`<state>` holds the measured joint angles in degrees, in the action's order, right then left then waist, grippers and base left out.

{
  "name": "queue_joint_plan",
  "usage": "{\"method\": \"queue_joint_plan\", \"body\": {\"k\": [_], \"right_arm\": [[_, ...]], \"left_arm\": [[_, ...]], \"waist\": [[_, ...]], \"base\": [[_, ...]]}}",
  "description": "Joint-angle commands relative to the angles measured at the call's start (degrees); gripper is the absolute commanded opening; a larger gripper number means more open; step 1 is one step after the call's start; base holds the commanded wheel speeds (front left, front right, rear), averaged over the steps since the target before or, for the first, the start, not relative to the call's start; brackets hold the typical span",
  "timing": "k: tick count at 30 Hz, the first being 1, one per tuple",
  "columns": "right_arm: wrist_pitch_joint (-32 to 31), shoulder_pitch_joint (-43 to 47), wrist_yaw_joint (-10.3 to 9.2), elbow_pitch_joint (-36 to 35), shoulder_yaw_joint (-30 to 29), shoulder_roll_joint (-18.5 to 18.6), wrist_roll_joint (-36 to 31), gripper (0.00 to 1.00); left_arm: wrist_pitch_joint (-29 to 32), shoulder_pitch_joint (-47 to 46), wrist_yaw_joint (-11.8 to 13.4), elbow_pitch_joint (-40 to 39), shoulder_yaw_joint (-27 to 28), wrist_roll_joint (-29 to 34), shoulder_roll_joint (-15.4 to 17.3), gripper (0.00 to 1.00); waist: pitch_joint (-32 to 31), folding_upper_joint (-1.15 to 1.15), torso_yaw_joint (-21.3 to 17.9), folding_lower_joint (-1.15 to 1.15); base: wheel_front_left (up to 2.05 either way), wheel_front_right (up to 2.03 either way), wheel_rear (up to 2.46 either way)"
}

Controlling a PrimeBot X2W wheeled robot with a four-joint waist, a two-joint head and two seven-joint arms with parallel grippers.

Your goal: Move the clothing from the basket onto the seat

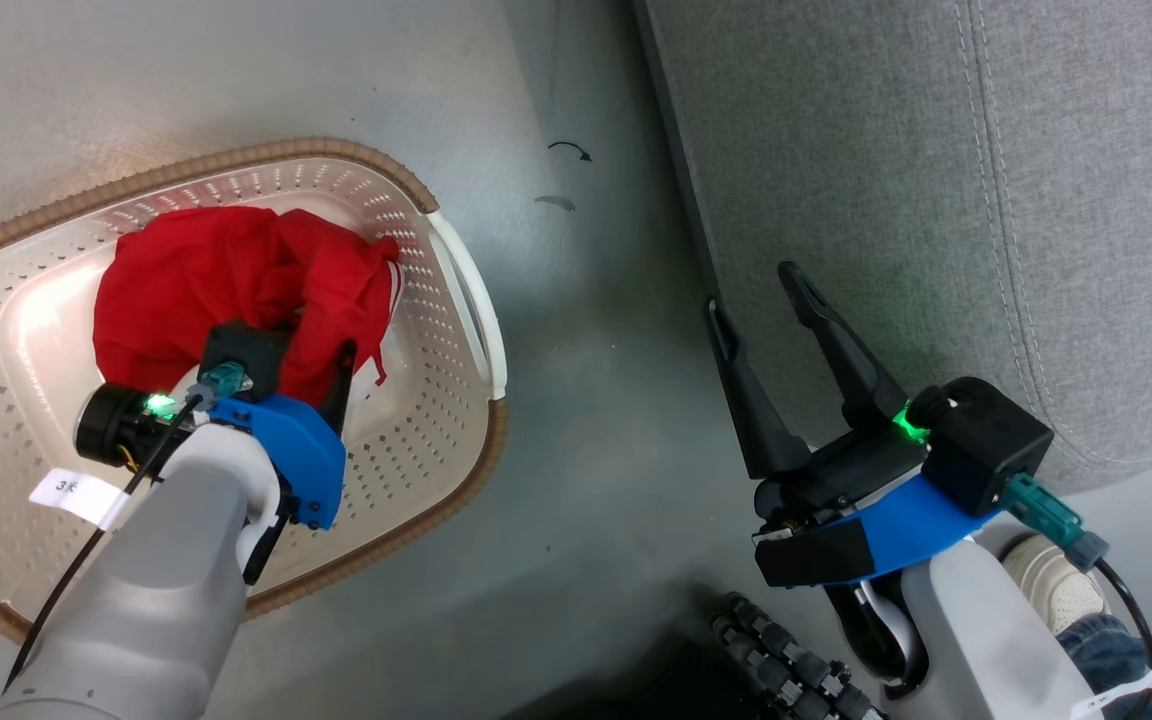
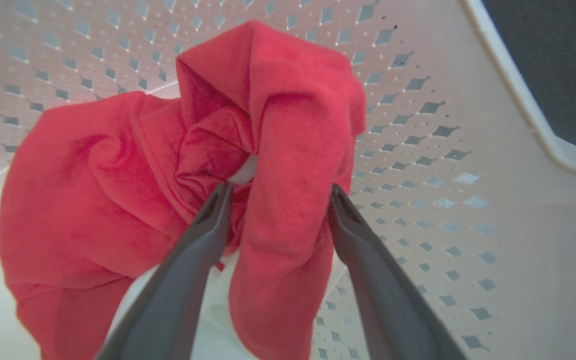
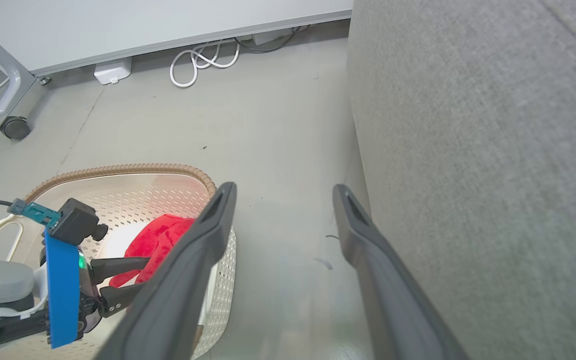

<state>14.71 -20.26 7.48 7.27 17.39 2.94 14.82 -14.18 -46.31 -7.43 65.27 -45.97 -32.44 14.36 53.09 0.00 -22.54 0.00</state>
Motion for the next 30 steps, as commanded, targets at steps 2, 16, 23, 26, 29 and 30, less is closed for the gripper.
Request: {"method": "queue_joint_plan", "body": {"k": [2, 16, 23, 26, 29, 30], "right_arm": [[0.28, -1.10, 0.03, 0.29, 0.37, -0.08, 0.52, 1.00], [0.55, -2.15, 0.03, 1.16, 1.13, -0.08, 1.04, 1.00], [0.60, -2.29, 0.02, 1.63, 1.16, -0.08, 0.88, 1.00], [0.58, -2.39, 0.03, 1.95, 1.09, -0.09, 0.47, 1.00], [0.57, -2.54, 0.02, 2.14, 0.74, -0.08, -0.19, 1.00], [0.58, -2.51, 0.02, 2.25, 0.61, -0.08, -0.42, 1.00]], "left_arm": [[0.39, -1.46, -0.07, 0.62, -1.15, -0.97, 0.41, 0.09], [-0.66, -2.06, -0.07, 2.19, -5.41, -5.72, 0.76, 0.00], [-0.95, -2.38, -0.07, 2.16, -6.73, -7.89, 0.92, 0.00], [-1.01, -2.28, -0.07, 2.03, -7.38, -9.10, 0.84, 0.00], [-1.03, -1.82, -0.07, 1.71, -7.93, -10.35, 0.36, 0.00], [-1.02, -1.60, -0.07, 1.49, -8.07, -10.81, 0.17, 0.00]], "waist": [[-0.07, 0.00, -0.04, 0.00], [-0.42, 0.00, -0.25, 0.00], [-1.14, 0.00, 0.15, 0.00], [-2.10, 0.00, 0.58, 0.00], [-3.89, 0.00, 1.40, 0.00], [-4.51, 0.00, 1.75, 0.00]], "base": [[0.00, 0.00, 0.00], [0.00, 0.00, 0.00], [0.00, 0.00, 0.00], [0.00, 0.00, 0.00], [0.00, 0.00, 0.00], [0.00, 0.00, 0.00]]}}
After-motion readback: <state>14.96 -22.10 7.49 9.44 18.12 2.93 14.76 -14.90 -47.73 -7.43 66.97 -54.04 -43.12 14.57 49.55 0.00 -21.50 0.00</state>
